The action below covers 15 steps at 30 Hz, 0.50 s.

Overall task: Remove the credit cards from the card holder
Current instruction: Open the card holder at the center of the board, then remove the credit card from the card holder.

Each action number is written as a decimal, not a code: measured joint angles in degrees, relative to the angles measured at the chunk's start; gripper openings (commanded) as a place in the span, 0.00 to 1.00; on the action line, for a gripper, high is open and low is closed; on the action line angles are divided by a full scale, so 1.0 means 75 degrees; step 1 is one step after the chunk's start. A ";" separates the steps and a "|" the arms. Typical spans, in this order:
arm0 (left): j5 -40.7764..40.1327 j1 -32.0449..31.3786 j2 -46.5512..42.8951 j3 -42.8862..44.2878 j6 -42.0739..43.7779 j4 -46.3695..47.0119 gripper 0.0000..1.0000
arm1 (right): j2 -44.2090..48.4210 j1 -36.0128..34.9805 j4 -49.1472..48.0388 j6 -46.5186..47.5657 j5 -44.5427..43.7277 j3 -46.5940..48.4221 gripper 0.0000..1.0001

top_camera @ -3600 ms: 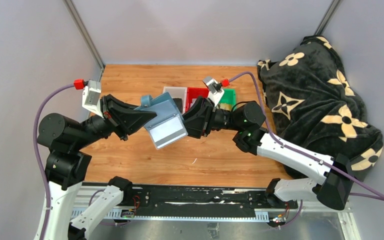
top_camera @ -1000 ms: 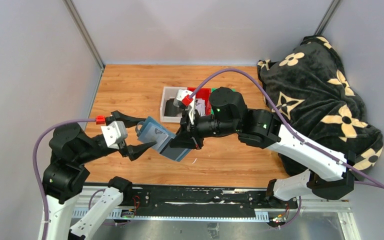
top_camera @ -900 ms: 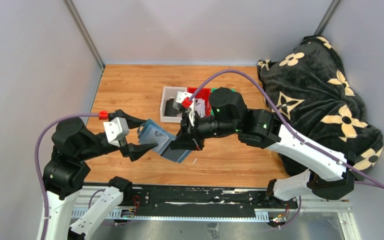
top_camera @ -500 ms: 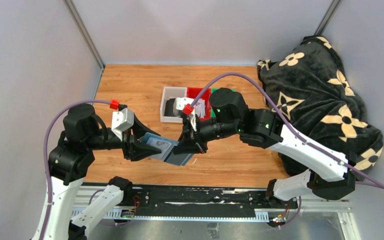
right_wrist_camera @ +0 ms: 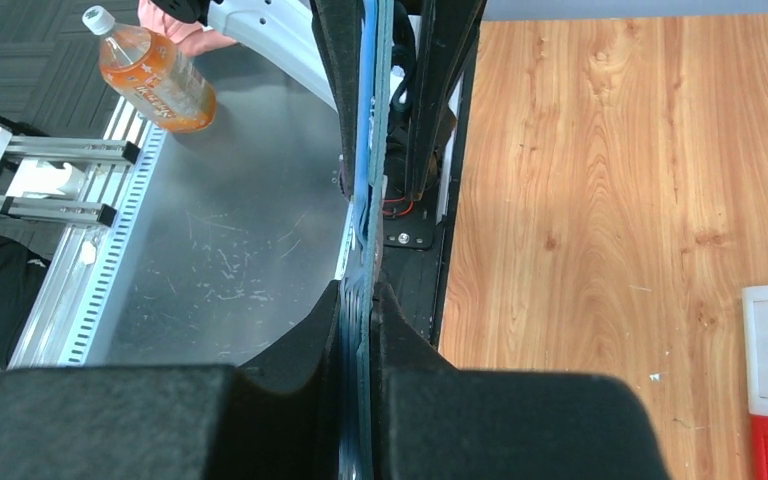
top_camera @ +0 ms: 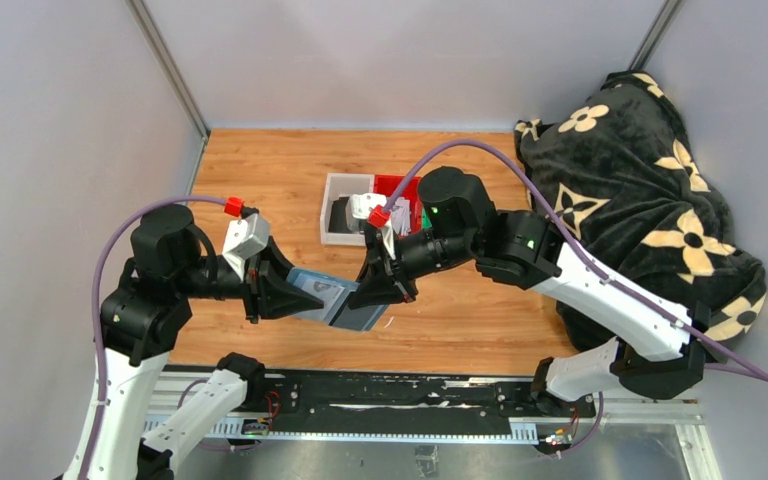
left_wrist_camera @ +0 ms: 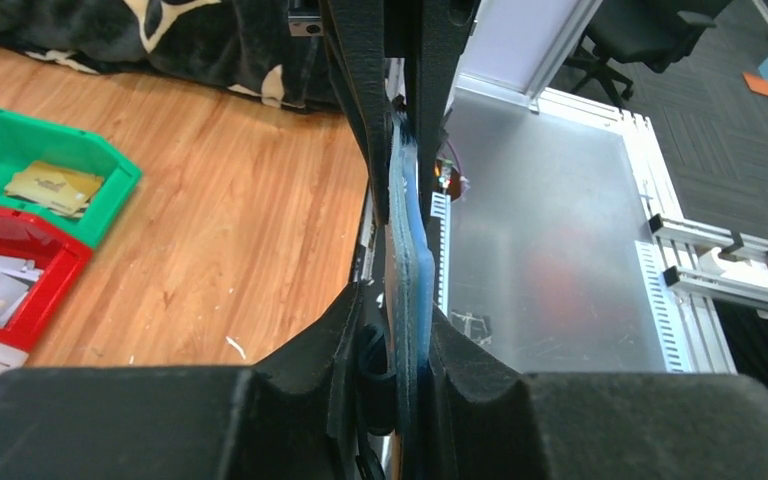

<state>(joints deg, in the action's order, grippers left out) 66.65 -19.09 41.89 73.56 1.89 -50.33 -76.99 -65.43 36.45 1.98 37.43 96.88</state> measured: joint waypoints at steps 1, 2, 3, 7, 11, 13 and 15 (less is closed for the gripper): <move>-0.0006 0.0000 0.0000 0.0003 -0.0006 0.0000 0.41 | -0.0003 0.0020 -0.0003 0.0023 0.0070 0.0000 0.00; -0.0032 0.0000 0.0000 0.0006 -0.0015 0.0003 0.54 | -0.0020 0.0067 -0.0003 0.0064 0.0201 -0.0003 0.00; -0.0073 0.0000 0.0000 0.0006 0.0000 0.0006 0.58 | -0.0026 0.0093 -0.0003 0.0090 0.0291 -0.0003 0.00; -0.0280 0.0000 0.0003 0.0009 0.0044 -0.0064 0.55 | -0.0029 0.0166 0.0009 0.0146 0.0679 -0.0006 0.00; -0.0434 0.0000 0.0006 0.0012 0.0149 -0.0096 0.31 | -0.0029 0.0245 0.0015 0.0189 0.0781 -0.0038 0.00; -0.0469 -0.0003 0.0020 0.0015 0.0157 -0.0111 0.19 | -0.0041 0.0309 0.0015 0.0254 0.0772 -0.0058 0.00; -0.0504 -0.0009 0.0032 0.0032 0.0166 -0.0119 0.15 | -0.0073 0.0396 -0.0006 0.0300 0.0772 -0.0070 0.00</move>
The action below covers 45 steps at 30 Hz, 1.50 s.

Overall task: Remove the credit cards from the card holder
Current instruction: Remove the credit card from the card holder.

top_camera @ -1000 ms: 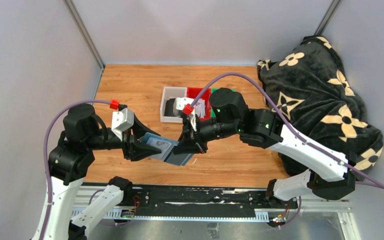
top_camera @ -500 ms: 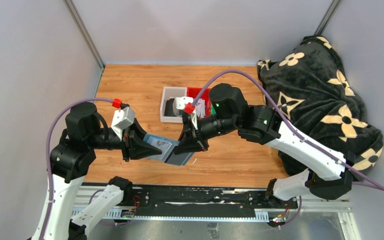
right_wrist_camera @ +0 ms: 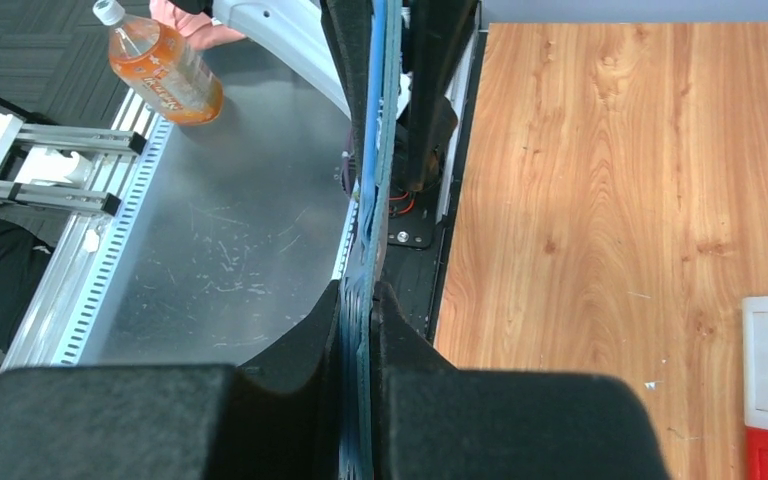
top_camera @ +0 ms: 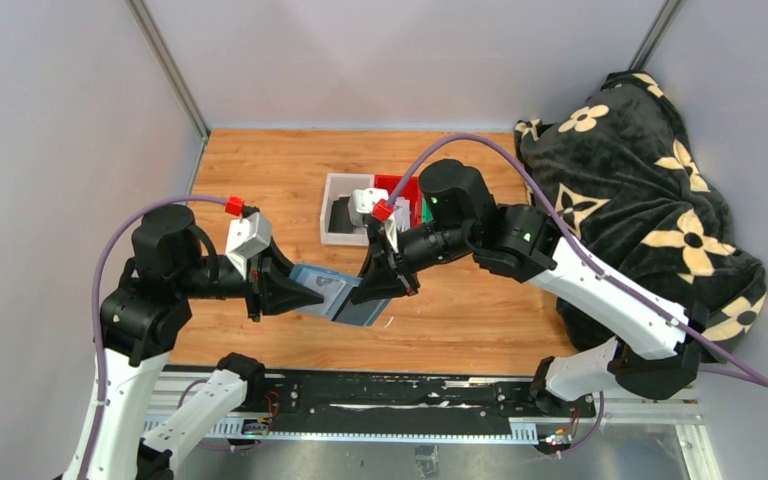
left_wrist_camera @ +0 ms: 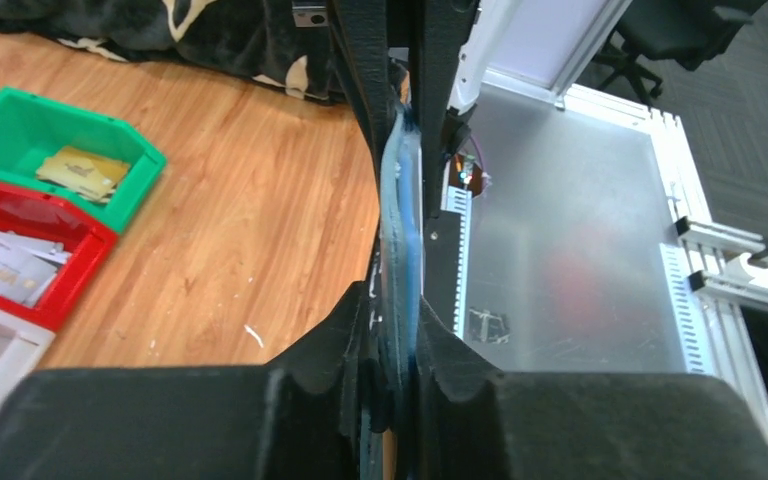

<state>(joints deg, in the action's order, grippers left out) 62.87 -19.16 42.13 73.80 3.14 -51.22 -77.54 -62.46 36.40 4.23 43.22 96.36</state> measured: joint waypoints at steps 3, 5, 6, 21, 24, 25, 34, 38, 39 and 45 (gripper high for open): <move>-0.0015 -0.0006 0.0012 0.0003 0.0017 -0.0020 0.07 | -0.0044 0.0125 -0.0052 0.0041 0.0044 -0.0032 0.00; 0.0006 -0.0006 0.0041 -0.0003 0.0017 -0.0020 0.02 | -0.0082 0.0213 -0.0064 0.0070 0.0125 -0.0032 0.01; 0.0032 -0.0006 0.0061 -0.0017 0.0015 -0.0012 0.00 | -0.0102 0.0265 -0.0064 0.0079 0.0184 -0.0032 0.03; 0.0178 0.0589 0.0192 -0.1673 -0.2562 0.2608 0.00 | 0.0070 0.1276 -0.1510 -0.0009 0.0702 -0.1139 0.74; 0.0038 0.1110 0.0189 -0.1958 -0.3244 0.3296 0.00 | 0.0562 0.1667 -0.2124 -0.0289 0.0219 -0.1693 0.74; -0.0052 0.1297 0.0189 -0.2055 -0.3477 0.3535 0.00 | 0.0743 0.1754 -0.2296 -0.0391 -0.0017 -0.1833 0.74; -0.0714 0.1687 0.0052 -0.2594 -0.4450 0.4715 0.00 | 0.1871 0.2022 -0.4645 -0.2486 -0.0539 -0.2597 0.64; -0.0857 0.1687 -0.0108 -0.2771 -0.4718 0.5068 0.00 | 0.1582 0.2020 -0.6114 -0.3867 0.0052 -0.3209 0.64; -0.0854 0.1687 -0.0146 -0.2818 -0.4835 0.5184 0.00 | 0.1437 0.2017 -0.6397 -0.4164 0.0160 -0.3375 0.64; -0.0624 0.1687 -0.0219 -0.2865 -0.5525 0.5884 0.00 | 0.0673 0.2014 -0.7379 -0.5380 0.0554 -0.3829 0.63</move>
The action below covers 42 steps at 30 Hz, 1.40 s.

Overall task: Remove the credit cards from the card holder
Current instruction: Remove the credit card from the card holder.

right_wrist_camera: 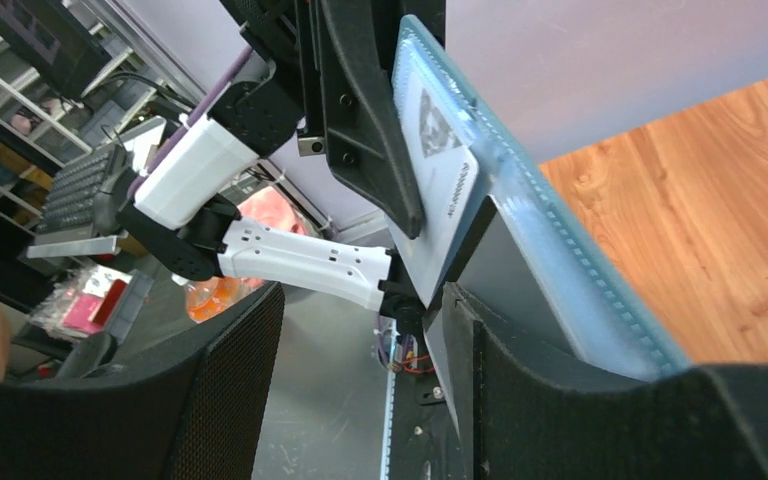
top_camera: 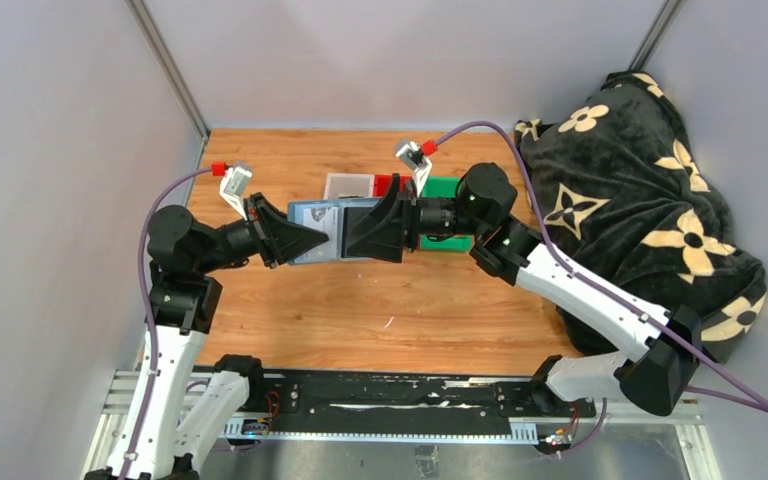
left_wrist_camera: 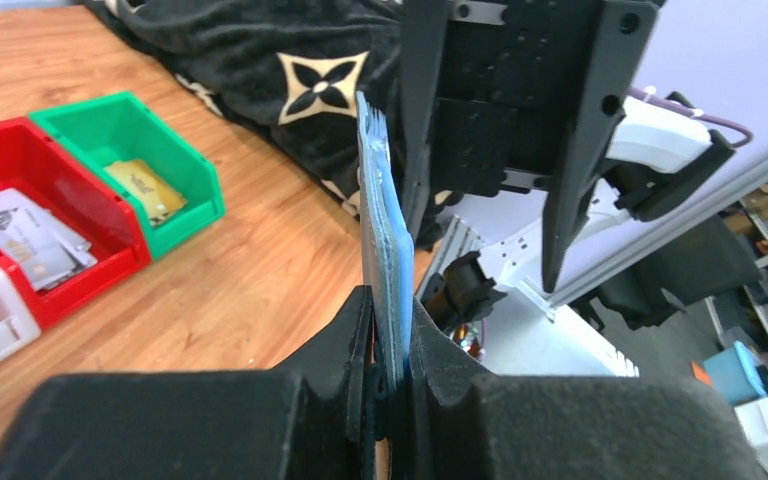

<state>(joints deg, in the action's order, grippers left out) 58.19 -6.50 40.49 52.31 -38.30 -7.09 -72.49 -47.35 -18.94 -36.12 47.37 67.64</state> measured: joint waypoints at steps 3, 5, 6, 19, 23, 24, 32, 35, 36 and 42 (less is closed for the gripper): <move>0.0192 0.0000 -0.0026 -0.0047 -0.0417 0.0437 0.00 | -0.0111 -0.0003 -0.0318 -0.0315 0.0090 -0.0009 0.63; 0.0300 0.0000 -0.0047 -0.0050 -0.0670 0.0676 0.00 | -0.0117 -0.0029 -0.0586 -0.0484 0.0146 -0.0012 0.62; 0.0332 0.0000 -0.0058 -0.0050 -0.0778 0.0775 0.00 | -0.0122 -0.0035 -0.0676 -0.0542 0.0149 -0.0012 0.62; 0.0388 0.0052 -0.0277 -0.0169 -0.1358 0.1139 0.00 | -0.0662 -0.0210 -0.1061 -0.0854 0.0169 0.0067 0.49; 0.0338 0.0061 -0.0417 -0.0195 -0.1376 0.1195 0.00 | -0.0807 -0.0256 -0.1067 -0.0912 0.0195 0.0216 0.34; 0.0344 0.0061 -0.0449 -0.0198 -0.1381 0.1227 0.00 | -0.0845 -0.0256 -0.1078 -0.0979 0.0201 0.0245 0.31; 0.0338 0.0076 -0.0609 -0.0207 -0.1349 0.1341 0.00 | -0.1020 -0.0277 -0.1489 -0.1454 0.0289 0.0277 0.13; 0.0321 0.0079 -0.0615 -0.0207 -0.1183 0.1236 0.00 | -0.1040 -0.0326 -0.1708 -0.1644 0.0277 0.0277 0.15; 0.0262 0.0076 -0.0638 -0.0198 -0.1026 0.1058 0.00 | -0.1043 -0.0344 -0.1749 -0.1652 0.0265 0.0277 0.15; -0.0055 0.0050 -0.0740 -0.0117 -0.0338 0.0463 0.00 | -0.1064 -0.0376 -0.1711 -0.1632 0.0017 0.0277 0.00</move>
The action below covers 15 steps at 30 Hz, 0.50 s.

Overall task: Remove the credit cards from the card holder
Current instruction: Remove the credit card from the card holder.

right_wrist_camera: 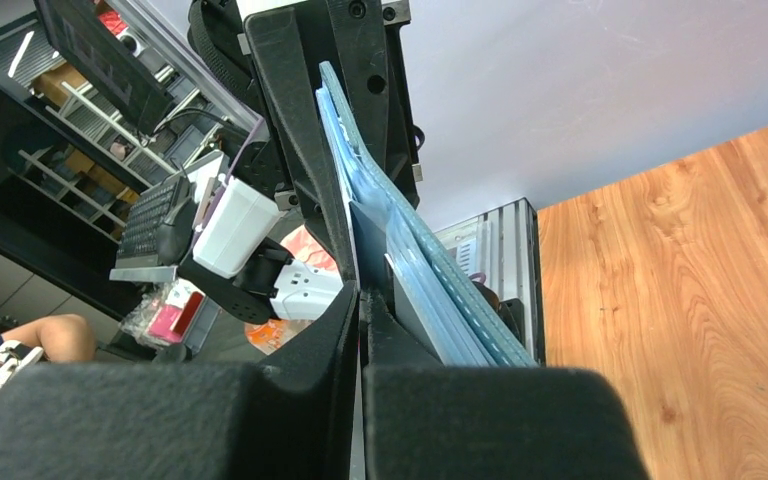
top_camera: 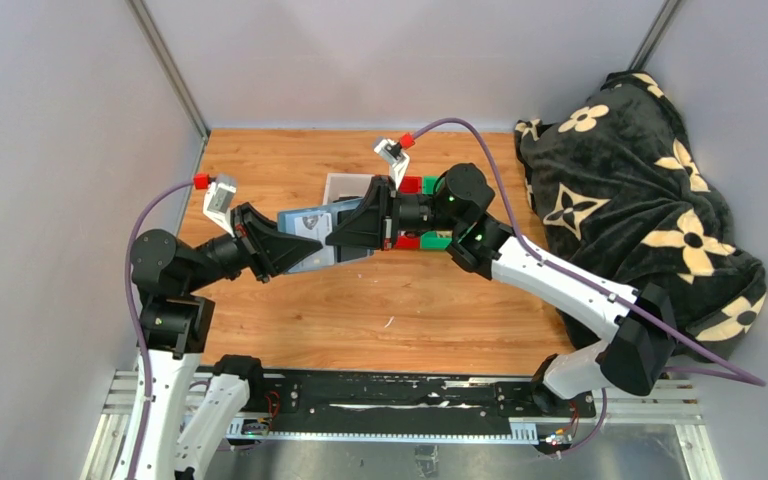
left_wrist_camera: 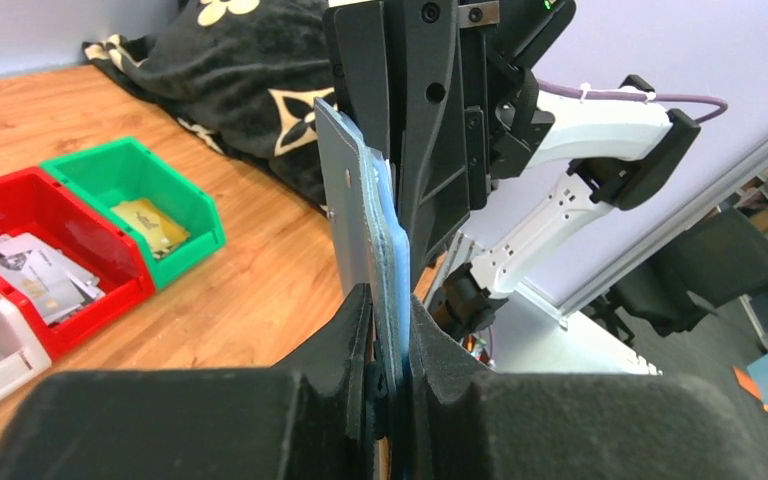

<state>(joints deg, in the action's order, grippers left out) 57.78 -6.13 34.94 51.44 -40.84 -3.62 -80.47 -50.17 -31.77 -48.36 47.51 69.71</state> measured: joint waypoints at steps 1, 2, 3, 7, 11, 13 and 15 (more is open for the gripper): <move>-0.0017 0.0000 -0.0012 0.0000 0.0029 -0.0017 0.00 | -0.0009 -0.0003 -0.0009 -0.0015 -0.0009 0.0000 0.00; -0.0026 0.0000 -0.0015 0.0000 0.0032 -0.0035 0.00 | -0.0009 -0.0006 -0.0015 -0.0012 -0.0009 -0.0003 0.00; -0.0026 0.0000 -0.0015 0.0003 0.0032 -0.0050 0.01 | -0.0009 -0.0006 -0.0020 -0.0012 -0.0012 -0.0003 0.00; 0.0003 0.0000 -0.0015 0.0076 -0.0012 -0.0128 0.01 | 0.0003 -0.0015 -0.0210 -0.0023 -0.0012 -0.0108 0.00; 0.0044 -0.0003 0.0029 0.0085 -0.0338 -0.0099 0.01 | 0.0125 -0.0015 -0.0478 -0.0047 -0.0038 -0.0358 0.00; 0.0067 -0.0009 0.0079 0.0085 -0.0571 0.0017 0.00 | 0.0251 -0.0015 -0.0600 -0.0052 -0.0087 -0.0533 0.00; 0.0070 -0.0009 0.0119 0.0085 -0.0833 0.0195 0.00 | 0.0370 -0.0015 -0.0694 -0.0058 -0.0140 -0.0688 0.00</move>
<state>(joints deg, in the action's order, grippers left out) 58.30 -6.20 35.83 52.07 -47.09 -2.15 -77.69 -50.28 -36.97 -48.80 46.46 64.55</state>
